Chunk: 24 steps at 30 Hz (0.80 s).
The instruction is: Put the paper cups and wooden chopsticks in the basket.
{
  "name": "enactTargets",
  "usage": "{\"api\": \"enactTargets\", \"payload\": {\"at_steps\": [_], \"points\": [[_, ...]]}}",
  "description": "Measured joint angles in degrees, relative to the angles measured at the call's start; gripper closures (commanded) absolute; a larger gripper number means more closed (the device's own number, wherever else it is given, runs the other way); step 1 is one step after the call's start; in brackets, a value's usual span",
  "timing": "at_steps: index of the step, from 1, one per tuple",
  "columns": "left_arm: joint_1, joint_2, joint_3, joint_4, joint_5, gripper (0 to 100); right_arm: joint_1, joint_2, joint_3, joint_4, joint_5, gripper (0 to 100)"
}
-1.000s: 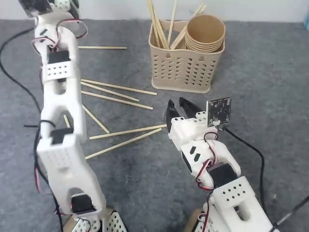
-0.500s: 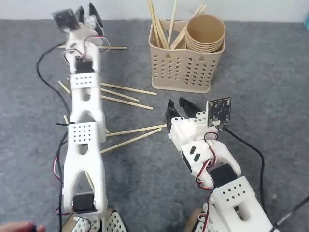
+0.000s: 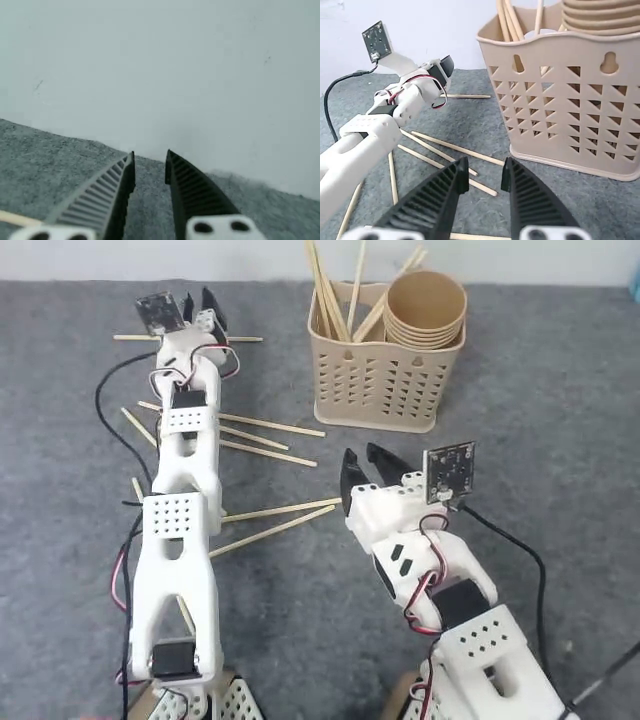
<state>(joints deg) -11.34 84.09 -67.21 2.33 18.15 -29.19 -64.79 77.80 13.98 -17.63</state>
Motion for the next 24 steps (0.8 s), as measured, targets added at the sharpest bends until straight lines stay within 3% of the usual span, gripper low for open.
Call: {"api": "enactTargets", "payload": {"at_steps": [9,16,24], "points": [[0.7,0.0,0.0,14.24,-0.09,99,-0.44,0.0,0.0,4.13,0.0,88.4],[0.88,0.09,0.0,17.67,-1.67,99,-0.44,0.0,0.0,5.89,0.0,88.4],[1.58,0.0,-3.96,36.04,-9.05,99,-0.44,0.0,-4.92,16.7,0.0,88.4]]}}
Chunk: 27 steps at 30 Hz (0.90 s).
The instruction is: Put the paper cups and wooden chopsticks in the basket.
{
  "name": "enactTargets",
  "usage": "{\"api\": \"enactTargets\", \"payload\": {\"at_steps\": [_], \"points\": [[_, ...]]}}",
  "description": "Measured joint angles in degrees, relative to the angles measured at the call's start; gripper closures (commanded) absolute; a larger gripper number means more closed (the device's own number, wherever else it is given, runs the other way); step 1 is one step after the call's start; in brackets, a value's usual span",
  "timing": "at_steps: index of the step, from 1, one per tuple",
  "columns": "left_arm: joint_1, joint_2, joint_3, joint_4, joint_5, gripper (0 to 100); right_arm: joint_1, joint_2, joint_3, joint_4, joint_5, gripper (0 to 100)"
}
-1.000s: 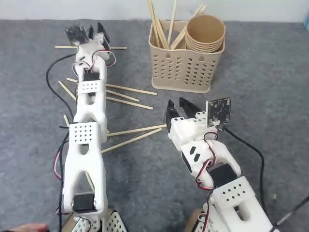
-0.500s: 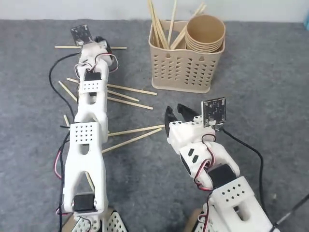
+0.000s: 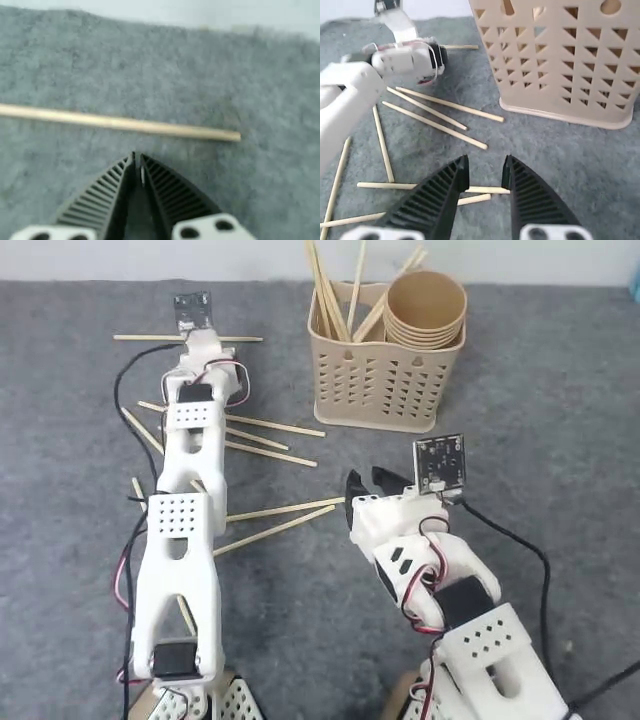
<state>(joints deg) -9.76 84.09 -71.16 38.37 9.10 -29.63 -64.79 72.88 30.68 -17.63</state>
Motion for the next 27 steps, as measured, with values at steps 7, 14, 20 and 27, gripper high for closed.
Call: {"api": "enactTargets", "payload": {"at_steps": [7,14,20,27], "points": [[0.7,-1.58,-6.59,20.13,-0.44,99,0.0,0.0,-1.14,1.85,0.0,88.4],[1.23,-5.01,-6.95,33.85,-0.7,99,0.0,0.0,-1.14,1.85,0.0,88.4],[1.23,-8.44,-6.95,48.44,-5.1,99,0.0,0.0,-1.14,1.85,0.0,88.4],[1.05,-9.93,-6.42,59.69,-14.95,99,0.0,0.0,-1.14,1.85,0.0,88.4]]}}
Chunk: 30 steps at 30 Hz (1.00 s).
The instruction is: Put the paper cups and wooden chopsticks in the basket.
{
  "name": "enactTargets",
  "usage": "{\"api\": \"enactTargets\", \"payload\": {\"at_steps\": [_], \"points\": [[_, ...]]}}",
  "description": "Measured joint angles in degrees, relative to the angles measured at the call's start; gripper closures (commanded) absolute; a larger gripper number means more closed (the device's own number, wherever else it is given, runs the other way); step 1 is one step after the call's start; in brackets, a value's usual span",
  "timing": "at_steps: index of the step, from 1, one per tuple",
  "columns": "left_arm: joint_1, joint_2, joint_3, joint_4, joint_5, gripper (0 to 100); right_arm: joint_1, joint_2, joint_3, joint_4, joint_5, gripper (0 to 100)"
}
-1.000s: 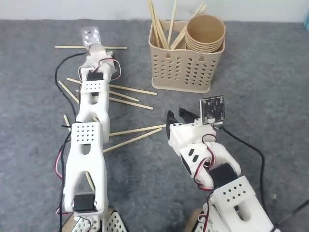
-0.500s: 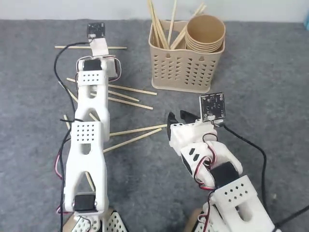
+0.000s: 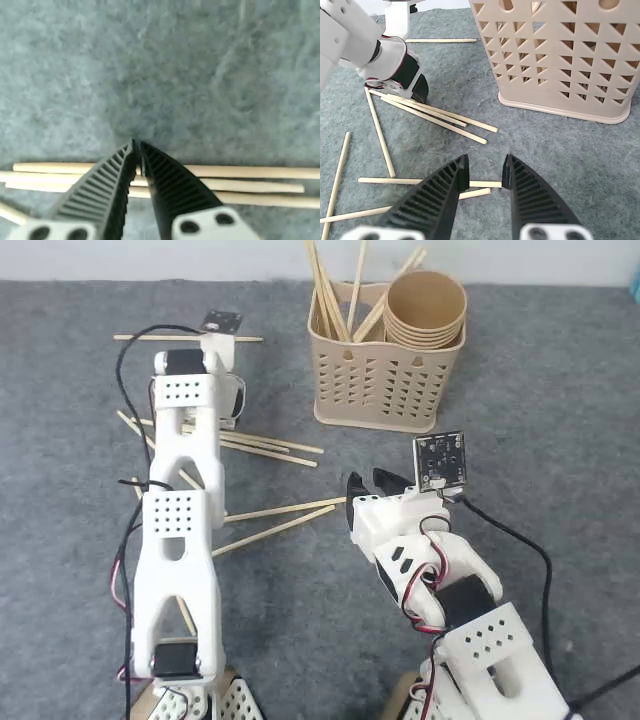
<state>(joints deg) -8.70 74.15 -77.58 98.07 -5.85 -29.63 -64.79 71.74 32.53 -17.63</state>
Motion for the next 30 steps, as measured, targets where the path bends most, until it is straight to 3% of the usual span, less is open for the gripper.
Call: {"api": "enactTargets", "payload": {"at_steps": [3,8,10,16,21,30], "points": [[-0.88,0.0,-1.23,0.09,0.09,96,0.0,0.0,0.0,0.0,0.0,88.4],[-3.08,0.0,-9.76,0.35,0.26,68,0.0,0.0,0.0,0.0,0.0,88.4],[-4.22,0.0,-13.19,0.53,0.18,62,0.0,0.0,0.0,0.0,0.0,88.4],[-8.62,0.0,-15.3,0.53,-0.09,71,0.0,0.0,0.0,0.0,0.0,88.4],[-11.16,-0.7,-10.11,0.62,-0.35,68,0.0,0.0,0.0,0.0,0.0,88.4],[-13.63,-22.86,21.19,0.62,-0.18,68,0.0,0.0,0.0,0.0,0.0,88.4]]}}
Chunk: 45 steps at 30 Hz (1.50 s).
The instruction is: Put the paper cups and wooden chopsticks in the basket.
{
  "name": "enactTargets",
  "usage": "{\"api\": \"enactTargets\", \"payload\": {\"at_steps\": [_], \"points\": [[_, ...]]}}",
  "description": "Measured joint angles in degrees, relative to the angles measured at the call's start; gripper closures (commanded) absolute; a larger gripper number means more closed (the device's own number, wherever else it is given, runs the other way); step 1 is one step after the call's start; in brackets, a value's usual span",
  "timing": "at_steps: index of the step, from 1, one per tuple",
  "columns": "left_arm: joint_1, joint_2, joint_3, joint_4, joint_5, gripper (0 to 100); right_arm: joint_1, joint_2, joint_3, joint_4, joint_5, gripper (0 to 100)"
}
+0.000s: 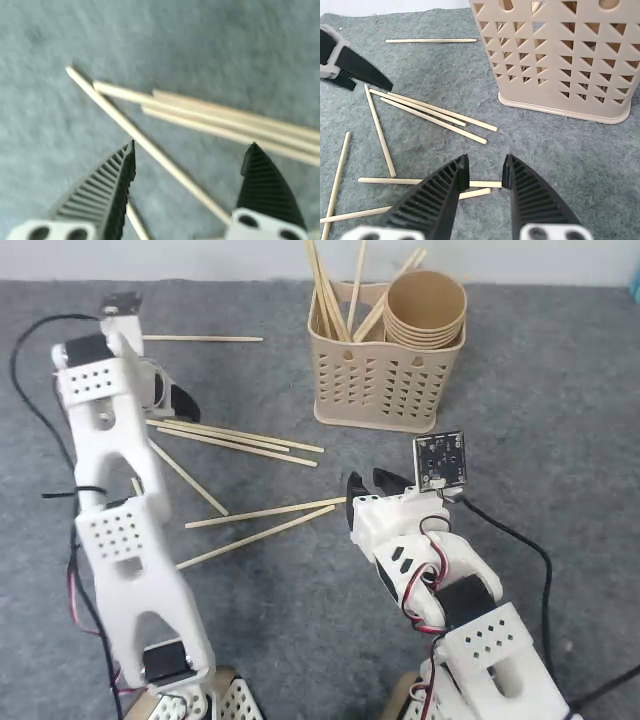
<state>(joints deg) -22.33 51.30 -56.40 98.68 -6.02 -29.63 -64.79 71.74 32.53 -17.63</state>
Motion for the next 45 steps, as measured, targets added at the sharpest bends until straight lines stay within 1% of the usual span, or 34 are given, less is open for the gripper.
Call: {"api": "enactTargets", "payload": {"at_steps": [3,4,6,9,11,17,19,21,23,28,30,45], "points": [[0.0,-7.74,11.52,-0.62,0.0,68,0.0,0.0,0.0,0.0,0.0,88.4],[0.09,-9.41,14.33,-2.37,0.0,68,0.0,0.0,0.0,0.0,0.0,88.4],[0.26,-11.08,19.16,-5.8,0.09,68,0.0,0.0,0.0,0.0,0.0,88.4],[0.53,-11.16,24.62,-8.79,1.23,68,0.0,0.0,0.0,0.0,0.0,88.4],[0.53,-11.16,27.25,-11.96,4.4,68,0.0,0.0,0.0,0.0,0.0,88.4],[0.53,-8.97,31.47,-25.49,15.65,68,0.0,0.0,0.0,0.0,0.0,88.4],[0.62,-8.79,32.26,-27.78,18.2,68,0.0,0.0,0.0,0.0,0.0,88.4],[0.79,-8.79,32.62,-28.75,19.69,68,0.0,0.0,0.0,0.0,0.0,88.4],[0.88,-8.79,32.7,-29.01,21.01,73,0.0,0.0,0.0,0.0,0.0,88.4],[1.14,-8.79,32.7,-29.01,24.0,99,0.0,0.0,0.0,0.0,0.0,88.4],[1.32,-8.79,32.7,-29.01,24.18,98,0.0,0.0,0.0,0.0,0.0,88.4],[3.34,-8.79,32.7,-29.01,24.18,98,0.0,0.0,0.0,0.0,0.0,88.4]]}}
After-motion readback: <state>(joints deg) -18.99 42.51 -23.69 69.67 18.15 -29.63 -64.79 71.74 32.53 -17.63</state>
